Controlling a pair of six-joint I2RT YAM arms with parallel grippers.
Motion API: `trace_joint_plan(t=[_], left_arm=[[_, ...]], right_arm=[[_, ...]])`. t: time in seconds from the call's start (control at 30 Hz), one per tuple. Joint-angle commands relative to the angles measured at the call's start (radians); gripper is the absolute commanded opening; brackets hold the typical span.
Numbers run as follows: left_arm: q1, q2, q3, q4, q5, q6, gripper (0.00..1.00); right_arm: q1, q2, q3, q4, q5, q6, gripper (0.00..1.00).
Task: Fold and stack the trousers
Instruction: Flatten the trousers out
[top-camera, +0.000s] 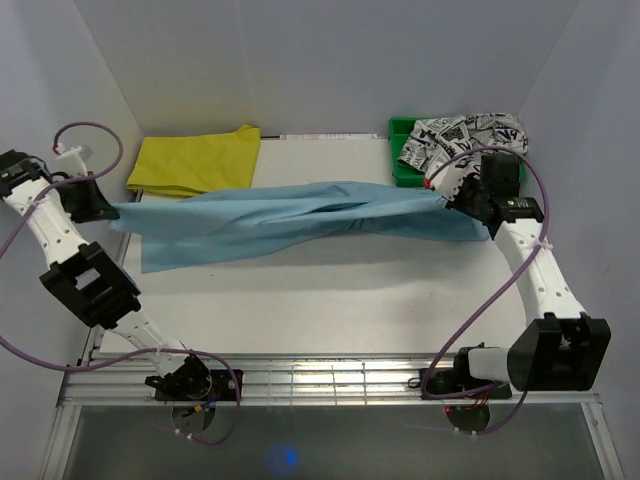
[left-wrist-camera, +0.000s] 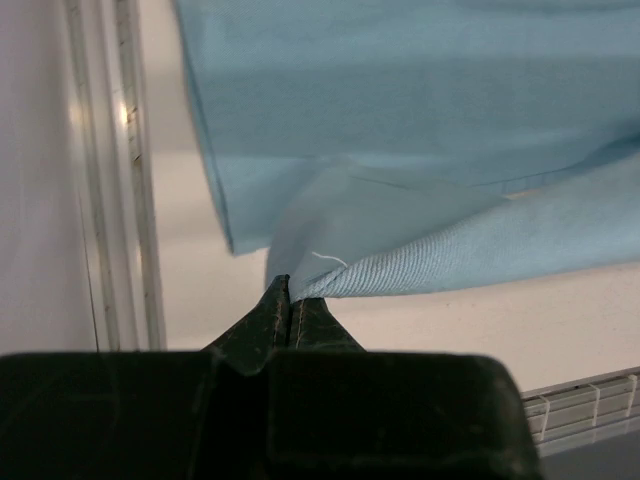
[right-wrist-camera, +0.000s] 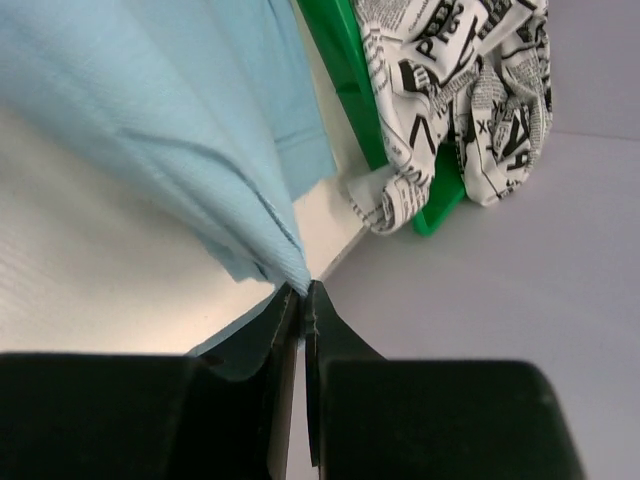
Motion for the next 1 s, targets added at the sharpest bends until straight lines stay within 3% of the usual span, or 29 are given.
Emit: trace_joint_plan(t=[0.0,0.17,0.2,0.33,0.43,0.47,0.5,0.6,0.73,0.83,0.93,0.97], left_arm=[[0.128,-0.166,-0.065,-0.082,0.021,0.187,0.00],[0.171,-0.279,-0.353,-0.080,-0.146,0.428,0.00],[0.176,-0.289,-0.450,-0.079,-0.181,0.449,0.00],[0.268,-0.231,-0.564,-0.058,-0.281,0.493,0.00],[0.298,-0.134,-0.538,-0.010,-0.289,0.430,0.02],[0.300,-0.112,-0.521,0.008,-0.281,0.407,0.13],[0.298,-0.093,-0.498,0.030,-0.229,0.389,0.18],[0.263,0.004,-0.360,0.026,-0.116,0.287,0.31],[0.191,0.069,-0.242,0.039,-0.095,0.217,0.47],[0.173,0.031,-0.228,0.010,-0.085,0.261,0.54],[0.176,-0.083,-0.329,-0.063,-0.095,0.451,0.55],[0.182,-0.126,-0.428,-0.079,-0.100,0.570,0.55]], right_arm=[[-0.080,-0.115,-0.096,-0.029,0.000,-0.110,0.08],[-0.166,-0.266,-0.257,-0.090,-0.057,-0.253,0.08],[-0.180,-0.311,-0.282,-0.122,-0.076,-0.279,0.08],[-0.238,-0.414,-0.429,-0.179,-0.097,-0.392,0.08],[-0.250,-0.468,-0.507,-0.181,-0.099,-0.451,0.08],[-0.250,-0.476,-0.551,-0.181,-0.099,-0.462,0.08],[-0.250,-0.484,-0.569,-0.181,-0.105,-0.460,0.08],[-0.249,-0.473,-0.604,-0.176,-0.114,-0.450,0.08],[-0.246,-0.439,-0.589,-0.219,-0.136,-0.433,0.08],[-0.238,-0.419,-0.572,-0.255,-0.146,-0.425,0.08],[-0.212,-0.402,-0.563,-0.284,-0.146,-0.394,0.08],[-0.200,-0.392,-0.561,-0.290,-0.139,-0.382,0.08]])
